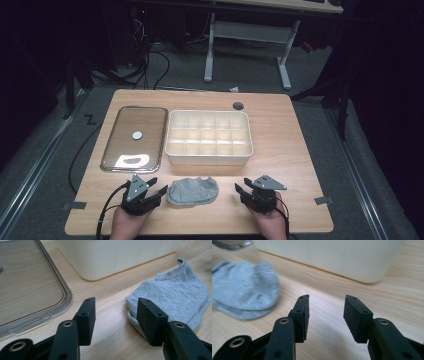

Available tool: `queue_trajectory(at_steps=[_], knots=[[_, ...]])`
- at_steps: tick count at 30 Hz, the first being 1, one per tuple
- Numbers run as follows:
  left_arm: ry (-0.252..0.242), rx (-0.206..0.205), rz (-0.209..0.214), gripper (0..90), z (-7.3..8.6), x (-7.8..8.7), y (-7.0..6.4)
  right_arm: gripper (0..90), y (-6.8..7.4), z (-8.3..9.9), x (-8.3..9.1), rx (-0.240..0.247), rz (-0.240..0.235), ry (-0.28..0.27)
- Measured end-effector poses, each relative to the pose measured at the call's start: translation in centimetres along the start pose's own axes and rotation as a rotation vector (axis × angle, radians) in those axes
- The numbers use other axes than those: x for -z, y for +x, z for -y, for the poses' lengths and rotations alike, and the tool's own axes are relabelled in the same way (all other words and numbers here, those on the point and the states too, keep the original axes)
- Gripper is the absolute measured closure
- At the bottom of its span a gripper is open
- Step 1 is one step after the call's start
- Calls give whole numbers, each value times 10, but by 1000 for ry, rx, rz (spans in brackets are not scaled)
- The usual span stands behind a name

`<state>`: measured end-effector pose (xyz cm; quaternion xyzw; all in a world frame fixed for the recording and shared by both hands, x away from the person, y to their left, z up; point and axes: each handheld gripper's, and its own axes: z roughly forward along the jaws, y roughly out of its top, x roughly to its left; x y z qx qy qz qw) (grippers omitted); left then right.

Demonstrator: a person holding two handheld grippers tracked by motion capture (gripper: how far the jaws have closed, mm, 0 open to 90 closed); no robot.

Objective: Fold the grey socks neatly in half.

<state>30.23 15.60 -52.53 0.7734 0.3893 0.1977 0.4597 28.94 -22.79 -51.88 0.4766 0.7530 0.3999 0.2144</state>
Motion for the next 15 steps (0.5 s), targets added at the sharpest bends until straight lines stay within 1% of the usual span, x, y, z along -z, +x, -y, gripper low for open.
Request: queue_trajectory(at_steps=[1, 3, 5, 6, 7, 8, 9, 10, 11, 12, 13, 14, 15], knots=[[-2, -2, 0, 492, -1, 0, 0, 567, -2, 1, 0, -4, 13, 2], [-2, -1, 1, 477, -1, -1, 0, 560, -3, 1, 1, -13, 18, 2], [13, 2, 8, 472, -2, -4, 1, 533, -5, 2, 1, -33, 31, 2], [17, 1, 9, 470, -2, -5, 1, 522, -6, 3, 1, -34, 34, 1], [24, -1, 14, 470, -3, -5, 1, 491, -7, 3, 1, -35, 36, 0], [24, -1, 14, 470, -3, -5, 1, 491, -7, 3, 1, -35, 36, 0], [26, 3, 22, 469, -3, -5, 1, 459, -7, 3, 1, -45, 30, -4], [25, 6, 24, 469, -3, -4, 0, 427, -7, 3, 0, -44, 30, -2], [24, 9, 26, 469, -3, -3, 0, 385, -7, 2, 0, -46, 38, 4], [24, 9, 26, 467, -3, -3, 0, 385, -7, 2, 0, -46, 38, 4], [25, 9, 28, 467, -2, -2, -1, 324, -5, 1, -2, -51, 39, 12], [28, 8, 28, 466, -2, -1, -1, 304, -4, 0, -2, -55, 40, 8], [28, 8, 28, 466, -2, -1, -1, 286, -3, -1, -2, -48, 40, 4]])
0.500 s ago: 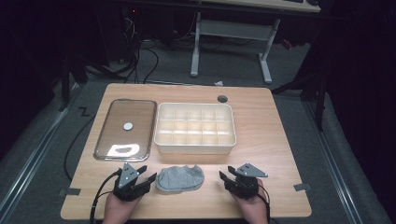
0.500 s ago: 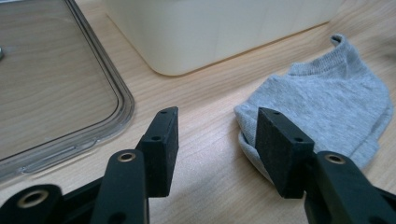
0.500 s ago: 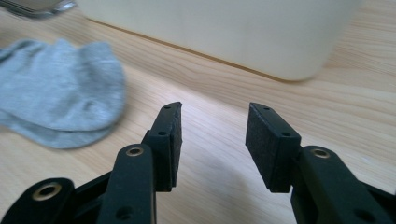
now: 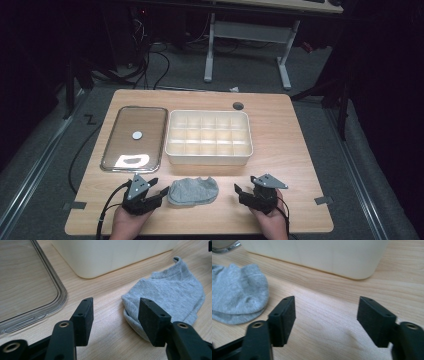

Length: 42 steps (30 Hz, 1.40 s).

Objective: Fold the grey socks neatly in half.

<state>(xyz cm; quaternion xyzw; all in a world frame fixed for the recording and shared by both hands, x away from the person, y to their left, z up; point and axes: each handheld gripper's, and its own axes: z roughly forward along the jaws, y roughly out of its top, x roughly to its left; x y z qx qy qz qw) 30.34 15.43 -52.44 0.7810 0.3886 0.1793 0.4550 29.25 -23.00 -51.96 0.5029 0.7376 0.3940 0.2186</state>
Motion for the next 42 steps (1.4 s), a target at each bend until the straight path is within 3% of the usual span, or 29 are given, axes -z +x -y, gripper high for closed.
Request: queue_trajectory(at_steps=[2, 4, 11, 19, 23, 27, 30, 33, 34, 35, 38, 42], knots=[[-3, 5, 2, 465, 1, 1, 1, 237, 2, -1, -1, 1, 4, 2], [-3, 6, 4, 466, 0, 2, 1, 177, 3, -2, -2, 7, -36, 3], [-3, 15, 22, 464, 0, 0, -1, 156, 4, -3, -1, 1, -79, 10], [4, -3, 48, 489, -1, -1, -7, 162, 12, -4, -2, 24, -80, 8], [17, -6, 52, 519, -1, -5, -11, 163, 22, -5, -8, 43, -88, 35], [25, -1, 48, 555, -4, -11, -14, 159, 30, -7, -12, 58, -140, 46], [41, -20, 31, 600, -8, -21, -19, 161, 36, -11, -15, 67, -192, 45], [52, -26, 29, 662, -9, -25, -21, 233, 39, -14, -18, 67, -209, 44], [57, -32, 29, 691, -9, -27, -23, 330, 43, -15, -21, 78, -210, 47], [62, -41, 20, 691, -9, -28, -24, 330, 43, -15, -21, 78, -210, 47], [58, -60, -17, 861, -9, -29, -26, 520, 49, -16, -27, 78, -230, 63], [24, -66, -24, 900, -10, -25, -27, 572, 51, -16, -31, 66, -229, 78]])
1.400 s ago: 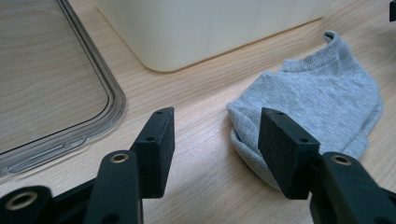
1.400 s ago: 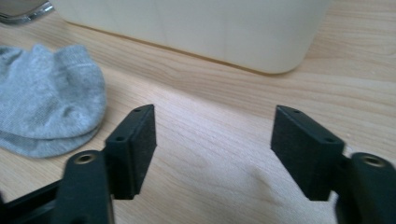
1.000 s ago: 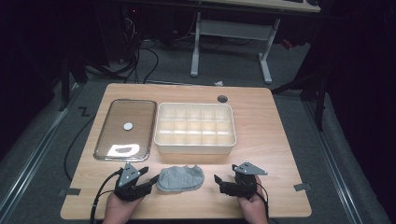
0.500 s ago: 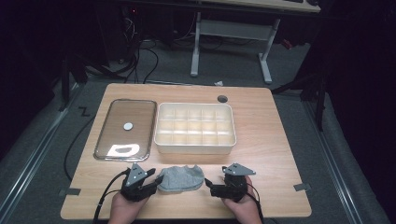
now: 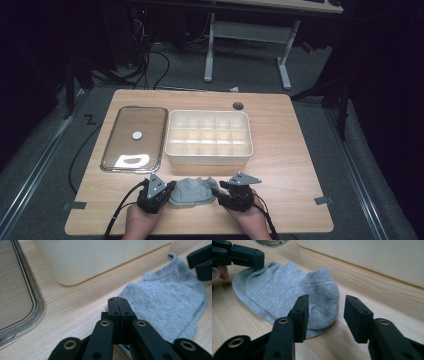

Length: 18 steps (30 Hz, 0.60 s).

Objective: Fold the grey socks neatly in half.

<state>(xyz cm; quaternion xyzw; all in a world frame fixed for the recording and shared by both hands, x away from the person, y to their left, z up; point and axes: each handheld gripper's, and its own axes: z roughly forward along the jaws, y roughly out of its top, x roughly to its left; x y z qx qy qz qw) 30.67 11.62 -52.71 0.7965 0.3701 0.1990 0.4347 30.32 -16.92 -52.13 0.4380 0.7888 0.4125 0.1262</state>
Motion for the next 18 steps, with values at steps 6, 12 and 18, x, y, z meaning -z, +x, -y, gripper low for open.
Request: queue_trajectory(at_steps=[6, 12, 18], knots=[[-32, -11, 0, 900, -2, 5, -1, 606, 3, 0, -9, -19, 11, 21], [25, 9, 15, 740, 0, -3, 0, 624, 3, -1, -11, -29, 13, 31], [56, 35, 12, 724, 1, -9, 0, 612, 3, -1, -10, -42, 23, 14]])
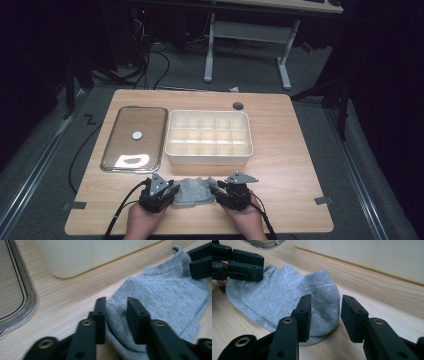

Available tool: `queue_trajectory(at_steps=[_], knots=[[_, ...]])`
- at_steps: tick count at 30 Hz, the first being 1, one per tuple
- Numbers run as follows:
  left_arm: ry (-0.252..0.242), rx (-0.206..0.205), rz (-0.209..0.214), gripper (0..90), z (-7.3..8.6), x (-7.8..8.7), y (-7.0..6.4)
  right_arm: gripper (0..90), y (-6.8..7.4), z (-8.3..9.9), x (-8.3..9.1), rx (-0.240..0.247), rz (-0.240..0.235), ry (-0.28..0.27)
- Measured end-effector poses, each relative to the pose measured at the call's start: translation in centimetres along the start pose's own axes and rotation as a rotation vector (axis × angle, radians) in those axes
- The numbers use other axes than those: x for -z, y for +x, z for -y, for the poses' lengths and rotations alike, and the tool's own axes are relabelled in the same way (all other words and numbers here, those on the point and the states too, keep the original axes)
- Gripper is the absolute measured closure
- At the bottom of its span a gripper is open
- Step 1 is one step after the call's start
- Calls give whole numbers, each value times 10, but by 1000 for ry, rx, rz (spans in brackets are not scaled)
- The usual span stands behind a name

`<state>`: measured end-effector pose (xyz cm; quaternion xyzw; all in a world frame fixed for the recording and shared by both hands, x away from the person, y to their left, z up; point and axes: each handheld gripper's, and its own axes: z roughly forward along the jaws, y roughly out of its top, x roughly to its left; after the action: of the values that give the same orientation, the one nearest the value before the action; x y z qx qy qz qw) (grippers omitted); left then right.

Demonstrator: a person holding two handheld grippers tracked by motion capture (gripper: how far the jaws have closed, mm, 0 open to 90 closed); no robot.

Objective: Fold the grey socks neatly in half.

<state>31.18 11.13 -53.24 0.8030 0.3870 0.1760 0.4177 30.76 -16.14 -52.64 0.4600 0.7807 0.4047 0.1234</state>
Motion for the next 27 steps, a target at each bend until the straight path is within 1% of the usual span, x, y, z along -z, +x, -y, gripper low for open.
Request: queue_trajectory(at_steps=[1, 3, 4, 5, 6, 9, 10, 11, 12, 14, 15, 16, 17, 18, 19, 20, 21, 22, 23, 24, 25, 26, 27], knots=[[2, -1, -4, 724, 0, 0, 0, 612, 0, 0, 0, 0, 0, 0], [6, -13, -15, 814, 0, 0, -1, 601, 0, 1, -3, -3, -5, 22], [7, -19, -19, 860, 0, 0, -1, 599, 2, 3, -5, 7, -9, 32], [4, -21, -22, 860, 0, 0, -1, 599, 2, 3, -5, 7, -9, 32], [-3, -28, -25, 867, 0, 1, -2, 611, 3, 2, -5, 24, -4, 34], [-57, -39, -32, 875, -4, 11, -4, 679, 9, 3, -5, 67, 20, 46], [-75, -40, -30, 875, -6, 15, -5, 689, 10, 3, -5, 72, 23, 47], [-85, -42, -22, 875, -7, 19, -5, 722, 11, 4, -5, 72, 20, 46], [-95, -46, -2, 875, -8, 27, -7, 731, 11, 4, -5, 72, 19, 44], [-84, -41, 38, 875, -5, 32, -8, 738, 11, 4, -5, 76, 20, 41], [-58, -42, 64, 875, -3, 33, -9, 742, 11, 4, -5, 79, 20, 40], [-58, -42, 64, 875, -3, 33, -9, 745, 11, 4, -5, 79, 22, 42], [-45, -50, 57, 875, 0, 34, -9, 745, 11, 4, -5, 79, 22, 42], [-32, -63, 36, 875, 2, 33, -9, 746, 11, 5, -5, 77, 22, 40], [-21, -58, 25, 875, 4, 32, -6, 746, 11, 5, -5, 77, 22, 40], [-15, -34, 22, 874, 5, 29, 0, 745, 11, 5, -5, 70, 21, 42], [-15, -34, 22, 874, 5, 29, 0, 745, 11, 5, -5, 70, 21, 42], [-7, -31, 21, 873, 5, 26, 1, 723, 11, 4, -5, 69, 17, 44], [-1, -37, 18, 873, 6, 24, 1, 723, 11, 4, -5, 69, 17, 44], [4, -38, 18, 873, 6, 22, 1, 678, 10, 4, -2, 54, 19, 51], [10, -41, 20, 873, 6, 21, 0, 678, 10, 4, -2, 54, 19, 51], [12, -42, 21, 873, 6, 20, -1, 687, 10, 4, 1, 54, 19, 35], [14, -45, 20, 872, 7, 20, -1, 754, 10, 4, 5, 57, 28, 14]])
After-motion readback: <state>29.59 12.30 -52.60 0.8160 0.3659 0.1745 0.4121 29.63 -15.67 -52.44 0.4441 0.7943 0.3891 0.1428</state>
